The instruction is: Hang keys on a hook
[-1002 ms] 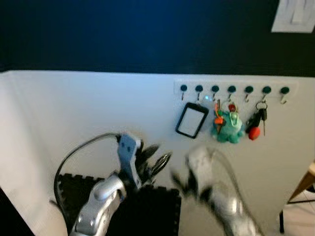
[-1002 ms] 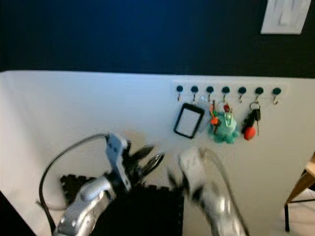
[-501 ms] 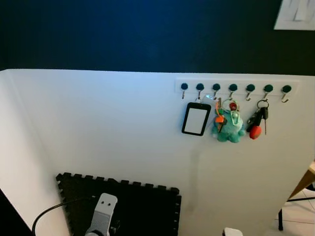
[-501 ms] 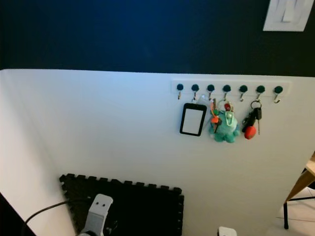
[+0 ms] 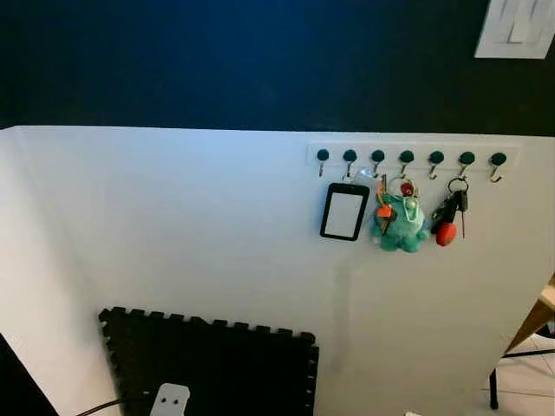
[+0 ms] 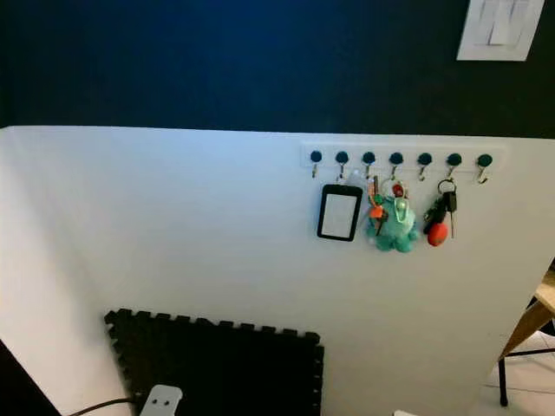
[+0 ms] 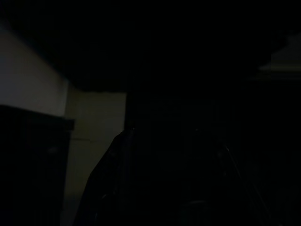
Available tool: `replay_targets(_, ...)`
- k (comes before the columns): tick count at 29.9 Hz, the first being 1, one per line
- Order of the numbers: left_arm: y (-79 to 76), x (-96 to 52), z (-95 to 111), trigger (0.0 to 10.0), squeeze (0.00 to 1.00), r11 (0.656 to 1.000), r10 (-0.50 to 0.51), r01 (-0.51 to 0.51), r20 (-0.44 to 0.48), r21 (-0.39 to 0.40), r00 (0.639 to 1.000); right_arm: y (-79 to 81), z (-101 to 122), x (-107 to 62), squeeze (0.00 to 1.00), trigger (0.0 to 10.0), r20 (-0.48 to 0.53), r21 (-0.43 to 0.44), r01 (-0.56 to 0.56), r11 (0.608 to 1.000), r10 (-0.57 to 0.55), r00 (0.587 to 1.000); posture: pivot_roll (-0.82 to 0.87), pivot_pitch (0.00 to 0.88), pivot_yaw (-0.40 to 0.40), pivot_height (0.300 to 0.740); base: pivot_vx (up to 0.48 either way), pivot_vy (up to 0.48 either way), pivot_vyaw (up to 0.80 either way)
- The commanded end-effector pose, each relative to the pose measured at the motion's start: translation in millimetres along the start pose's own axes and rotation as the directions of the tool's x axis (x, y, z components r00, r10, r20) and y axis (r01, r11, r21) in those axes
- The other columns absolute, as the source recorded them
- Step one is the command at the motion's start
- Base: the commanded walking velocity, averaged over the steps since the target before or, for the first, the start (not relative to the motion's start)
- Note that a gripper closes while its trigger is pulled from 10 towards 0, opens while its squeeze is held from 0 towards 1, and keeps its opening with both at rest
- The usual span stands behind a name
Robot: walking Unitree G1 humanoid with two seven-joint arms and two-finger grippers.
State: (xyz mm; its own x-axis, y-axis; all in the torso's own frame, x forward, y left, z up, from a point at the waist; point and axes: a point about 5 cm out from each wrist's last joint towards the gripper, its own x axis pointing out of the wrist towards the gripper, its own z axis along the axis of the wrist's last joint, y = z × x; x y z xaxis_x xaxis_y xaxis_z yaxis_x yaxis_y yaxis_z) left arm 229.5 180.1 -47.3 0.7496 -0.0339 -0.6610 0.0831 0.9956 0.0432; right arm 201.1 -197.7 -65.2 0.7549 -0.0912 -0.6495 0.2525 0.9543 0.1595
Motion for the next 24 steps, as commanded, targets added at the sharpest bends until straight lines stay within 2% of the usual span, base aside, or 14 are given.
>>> replay_targets(1,2.2,0.1,-3,10.0,0.00,1.000,0.021,-0.021,-0.014,0.005,1.000,0.5,-1,-0.1,0.00,10.0,0.005,0.004,-0.001,1.000,0.001,1.000,0.04,0.006,0.030,0.740,0.000,0.000,0.00)
replay_targets(7,10.2,0.7,-10,10.0,0.00,0.998,0.066,-0.065,-0.054,0.020,0.996,2.1,4,1.8,0.00,10.0,0.024,-0.056,-0.021,0.998,0.022,0.999,0.05,0.003,0.026,0.740,0.000,0.000,0.00)
replay_targets(12,15.7,-1.3,-13,10.0,0.00,0.995,0.097,-0.098,-0.043,-0.029,0.994,1.2,7,2.5,0.00,10.0,0.030,-0.076,-0.027,0.997,0.029,0.999,0.05,0.000,0.016,0.740,0.000,0.000,0.00)
replay_targets(16,15.5,-1.5,-13,10.0,0.00,0.995,0.094,-0.095,-0.041,-0.032,0.995,0.8,6,2.1,0.00,10.0,0.027,-0.079,-0.030,0.996,0.032,0.999,0.05,0.000,0.015,0.740,0.000,0.000,0.00)
replay_targets(18,12.3,-2.1,-16,10.0,0.00,0.997,0.080,-0.080,-0.042,-0.013,0.996,0.6,-4,-1.1,0.00,10.0,0.000,-0.082,-0.043,0.996,0.043,0.999,0.04,0.000,0.016,0.740,0.000,0.000,0.00)
replay_targets(24,7.7,-2.4,-19,10.0,0.00,0.999,0.050,-0.050,-0.040,0.002,0.998,0.2,-12,-4.1,0.00,10.0,-0.017,-0.078,-0.051,0.996,0.050,0.999,0.04,0.000,0.019,0.740,0.000,0.000,0.00)
